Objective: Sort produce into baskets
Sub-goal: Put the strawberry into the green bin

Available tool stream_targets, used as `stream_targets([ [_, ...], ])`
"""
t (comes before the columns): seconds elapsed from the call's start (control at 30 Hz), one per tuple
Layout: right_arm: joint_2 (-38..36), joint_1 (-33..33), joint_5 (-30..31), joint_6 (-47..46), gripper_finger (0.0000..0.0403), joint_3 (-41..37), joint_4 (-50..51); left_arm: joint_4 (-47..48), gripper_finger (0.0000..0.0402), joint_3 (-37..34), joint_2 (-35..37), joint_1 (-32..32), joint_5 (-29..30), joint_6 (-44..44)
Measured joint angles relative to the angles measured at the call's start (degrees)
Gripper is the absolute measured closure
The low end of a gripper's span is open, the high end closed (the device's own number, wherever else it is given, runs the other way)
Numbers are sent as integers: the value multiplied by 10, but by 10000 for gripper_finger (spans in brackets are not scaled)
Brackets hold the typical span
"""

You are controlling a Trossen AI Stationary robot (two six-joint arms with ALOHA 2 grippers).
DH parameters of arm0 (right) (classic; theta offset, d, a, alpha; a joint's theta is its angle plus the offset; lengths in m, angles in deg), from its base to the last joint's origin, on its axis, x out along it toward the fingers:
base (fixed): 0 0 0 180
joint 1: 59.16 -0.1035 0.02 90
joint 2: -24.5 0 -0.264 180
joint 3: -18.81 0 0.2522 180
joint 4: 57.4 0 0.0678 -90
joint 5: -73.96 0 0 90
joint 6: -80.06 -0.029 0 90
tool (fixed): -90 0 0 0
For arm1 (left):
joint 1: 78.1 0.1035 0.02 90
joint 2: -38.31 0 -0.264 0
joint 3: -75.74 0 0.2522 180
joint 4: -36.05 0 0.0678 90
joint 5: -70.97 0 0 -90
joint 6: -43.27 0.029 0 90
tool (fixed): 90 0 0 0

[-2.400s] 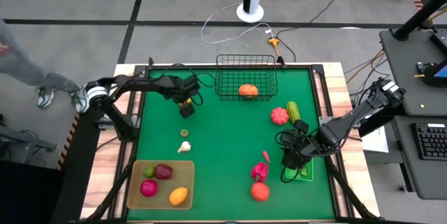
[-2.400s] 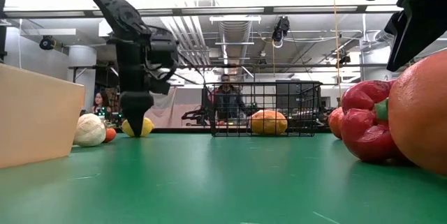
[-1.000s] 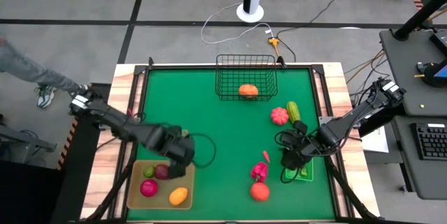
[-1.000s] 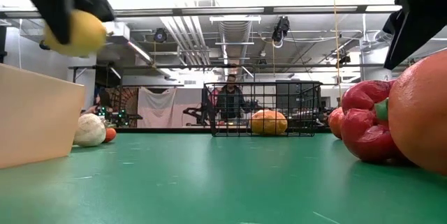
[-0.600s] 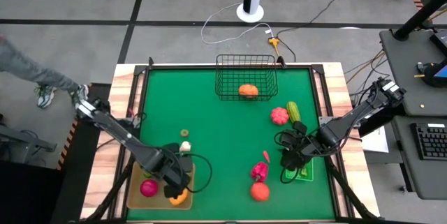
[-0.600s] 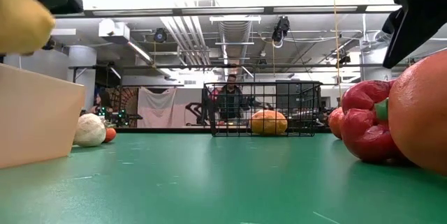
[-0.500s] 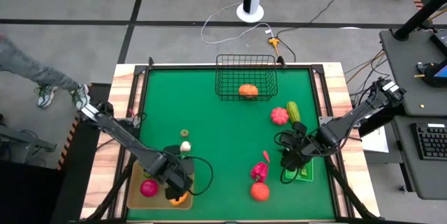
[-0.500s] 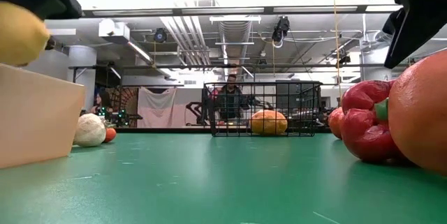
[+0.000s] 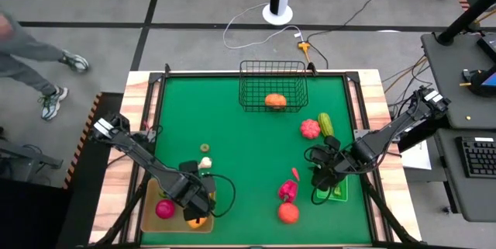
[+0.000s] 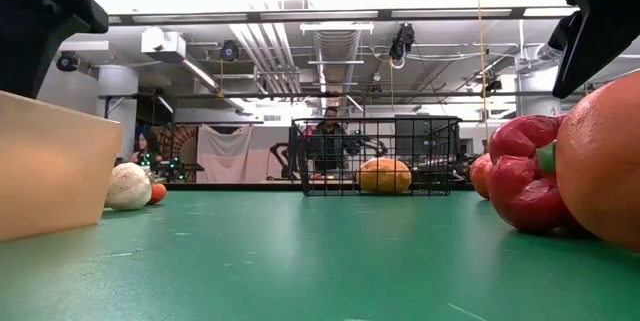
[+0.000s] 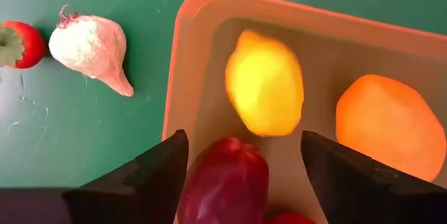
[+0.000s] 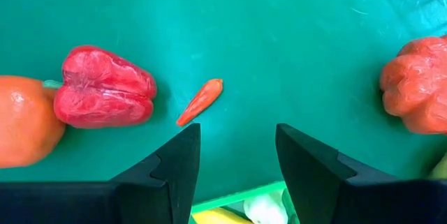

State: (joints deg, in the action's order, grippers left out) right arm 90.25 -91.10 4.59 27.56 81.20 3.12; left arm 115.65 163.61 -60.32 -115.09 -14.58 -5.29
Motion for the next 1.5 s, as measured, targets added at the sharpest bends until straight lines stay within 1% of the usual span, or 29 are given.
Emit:
stream_targets([
  [0.1, 0, 0, 4, 0, 225, 0, -2, 3, 137, 3, 1, 0, 1, 7],
  [0.3, 0, 0, 4, 0, 225, 0, -9, 15, 137, 13, 8, 5, 36, 30],
  [0.4, 0, 0, 4, 0, 225, 0, -9, 16, 139, 13, 16, 18, 42, 38],
  [0.53, 0, 6, 4, 2, 225, 0, -9, 16, 148, 12, 26, 38, 76, 56],
  [0.73, 0, 16, 4, 13, 225, 0, -9, 16, 159, 12, 42, 88, 124, 120],
  [0.87, 0, 16, 4, 18, 225, 0, -9, 12, 164, 9, 48, 136, 132, 159],
  [1.0, 0, 16, 4, 22, 225, 0, -9, 6, 167, -4, 51, 187, 141, 169],
  [1.2, 0, 16, 5, 28, 225, 0, -9, -5, 168, -32, 51, 251, 155, 137],
  [1.33, 0, 16, 5, 30, 225, 0, -9, -13, 168, -54, 52, 302, 158, 50],
  [1.5, 0, 16, 5, 31, 225, 0, -9, -24, 168, -87, 51, 335, 175, -37],
])
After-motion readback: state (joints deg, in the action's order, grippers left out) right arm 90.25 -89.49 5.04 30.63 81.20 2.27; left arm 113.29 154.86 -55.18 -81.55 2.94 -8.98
